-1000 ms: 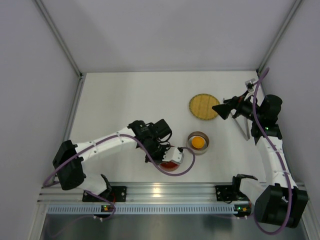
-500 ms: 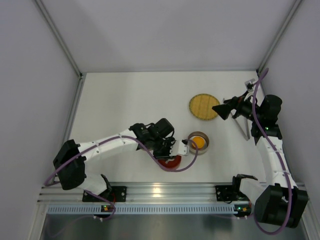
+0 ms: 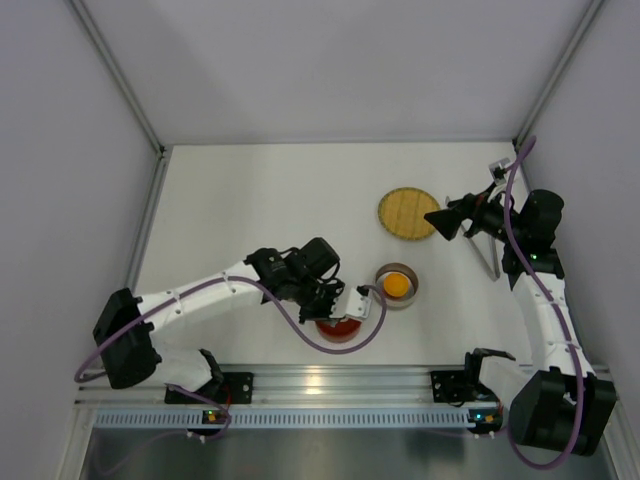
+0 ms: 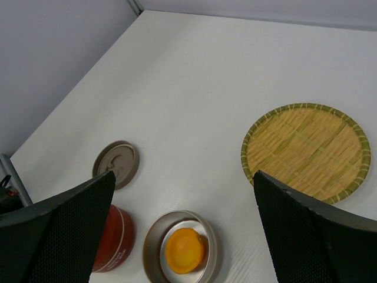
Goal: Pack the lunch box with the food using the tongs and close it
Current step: Adjust the box lid on the packing box.
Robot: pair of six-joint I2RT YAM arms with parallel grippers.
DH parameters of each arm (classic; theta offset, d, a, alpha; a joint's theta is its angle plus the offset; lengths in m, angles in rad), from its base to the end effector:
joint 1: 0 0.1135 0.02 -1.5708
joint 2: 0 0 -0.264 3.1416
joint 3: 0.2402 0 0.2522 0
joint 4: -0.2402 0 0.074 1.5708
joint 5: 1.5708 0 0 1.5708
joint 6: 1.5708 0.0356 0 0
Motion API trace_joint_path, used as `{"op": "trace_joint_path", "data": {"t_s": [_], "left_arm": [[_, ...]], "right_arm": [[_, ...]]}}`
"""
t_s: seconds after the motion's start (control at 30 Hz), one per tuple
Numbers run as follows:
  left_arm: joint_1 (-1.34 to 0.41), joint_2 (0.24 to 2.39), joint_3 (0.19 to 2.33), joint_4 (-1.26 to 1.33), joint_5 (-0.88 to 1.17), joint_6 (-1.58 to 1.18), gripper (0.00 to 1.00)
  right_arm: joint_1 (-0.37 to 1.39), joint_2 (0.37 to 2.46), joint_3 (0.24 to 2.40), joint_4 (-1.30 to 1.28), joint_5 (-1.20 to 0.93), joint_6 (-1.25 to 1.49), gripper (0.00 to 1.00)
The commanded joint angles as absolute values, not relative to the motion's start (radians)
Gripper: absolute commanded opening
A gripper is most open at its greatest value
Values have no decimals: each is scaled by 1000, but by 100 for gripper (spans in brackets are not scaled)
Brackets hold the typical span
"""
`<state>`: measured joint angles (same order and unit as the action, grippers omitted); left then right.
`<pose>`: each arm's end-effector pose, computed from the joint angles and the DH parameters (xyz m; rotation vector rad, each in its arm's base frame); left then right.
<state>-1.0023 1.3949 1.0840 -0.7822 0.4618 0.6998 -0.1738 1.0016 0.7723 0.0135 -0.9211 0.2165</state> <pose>0.1342 -0.2395 0.2616 2.0945 1.6341 -0.7137 0.2248 -0.0107 0.3182 -0.3260 1.7457 0.8464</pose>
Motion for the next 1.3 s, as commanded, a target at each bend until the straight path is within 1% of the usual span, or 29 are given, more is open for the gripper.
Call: {"op": "trace_joint_path", "data": {"t_s": [0.0,0.07,0.13,0.23,0.4,0.57,0.63,0.67,0.77,0.8,0.93,1.03,1.07,1.17,1.2,1.23,1.27], "left_arm": [[-1003,1358,1055,-844,546,735,2],[-1003,1367,1040,-838,538,727,2],[-1003,1390,1035,-812,511,712,5],[-1003,1440,1040,-776,467,663,13],[-1003,1470,1029,-663,422,612,20],[-1003,1483,1014,-575,368,581,30],[-1003,1483,1017,-560,364,581,33],[-1003,1483,1019,-557,359,580,36],[-1003,1485,1029,-555,353,586,40],[-1003,1488,1031,-554,345,589,43],[-994,1485,1055,-560,331,585,45],[-956,1463,1097,-575,362,555,48],[-922,1457,1127,-590,371,542,62],[-824,1421,1155,-621,393,521,63],[-772,1411,1158,-641,385,553,63],[-772,1410,1157,-661,385,554,63],[-708,1410,1154,-685,387,613,63]], "right_arm": [[-196,1002,778,2,-927,199,99],[-196,1005,776,5,-928,204,100],[-196,1009,778,9,-928,209,99],[-196,1011,784,9,-928,209,99],[-196,1012,782,8,-925,209,99],[-196,1014,778,9,-925,204,99],[-196,1014,775,9,-925,202,99],[-196,1015,772,8,-925,202,99],[-196,1019,770,12,-925,204,99],[-196,1019,769,15,-927,206,100],[-195,1016,769,15,-928,204,99],[-196,1009,765,9,-927,195,99],[-196,1011,764,6,-927,192,100],[-196,1006,769,3,-925,178,99],[-196,1008,772,3,-925,170,99],[-196,1009,775,3,-925,167,99],[-196,1009,778,-30,-925,164,99]]}}
